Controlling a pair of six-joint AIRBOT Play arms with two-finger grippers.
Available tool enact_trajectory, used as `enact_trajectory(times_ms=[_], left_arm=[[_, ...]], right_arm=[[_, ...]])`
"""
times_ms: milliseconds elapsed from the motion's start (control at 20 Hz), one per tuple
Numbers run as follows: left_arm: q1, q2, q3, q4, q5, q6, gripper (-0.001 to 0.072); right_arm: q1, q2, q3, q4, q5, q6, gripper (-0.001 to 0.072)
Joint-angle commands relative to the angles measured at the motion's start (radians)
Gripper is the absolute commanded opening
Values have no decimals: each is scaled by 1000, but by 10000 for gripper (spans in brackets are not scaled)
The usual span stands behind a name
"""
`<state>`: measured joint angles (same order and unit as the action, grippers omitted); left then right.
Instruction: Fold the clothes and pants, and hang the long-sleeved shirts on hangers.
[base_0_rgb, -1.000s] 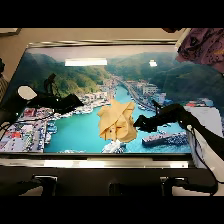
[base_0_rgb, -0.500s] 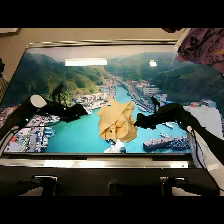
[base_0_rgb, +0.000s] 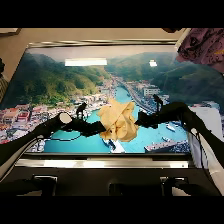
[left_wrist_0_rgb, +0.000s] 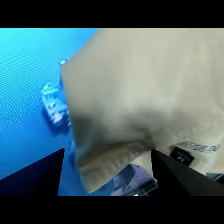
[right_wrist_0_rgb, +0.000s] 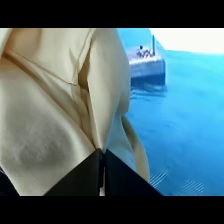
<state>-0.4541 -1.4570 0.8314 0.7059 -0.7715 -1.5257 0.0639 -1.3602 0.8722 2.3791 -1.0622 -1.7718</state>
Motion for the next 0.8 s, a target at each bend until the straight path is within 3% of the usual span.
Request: enact_trajectory(times_ms=[0,50,100,150,250,350,500,750], left_arm=[[-47,-46,-8,-56,73,12,592],[-46,-53,-8,-71,87,12,517],[-40,-51,-6,-71,92,12,140],[-28,-48,6,-71,87,20,17],[18,-27,60,-58,43,51,15],[92,29,152,29,-19,51,14],[231,166,351,220,-82,-39,13],[421,386,676,325,-194,-45,15]], right_arm=[[1,10,1,-2,-32,6,30],[1,18,1,-5,-32,6,30],[1,32,1,-10,-31,6,29],[1,55,2,-18,-24,6,29],[1,111,23,-79,4,18,29],[1,160,127,-247,8,111,29],[1,220,397,-445,-5,173,29],[1,318,851,-536,-99,187,29]])
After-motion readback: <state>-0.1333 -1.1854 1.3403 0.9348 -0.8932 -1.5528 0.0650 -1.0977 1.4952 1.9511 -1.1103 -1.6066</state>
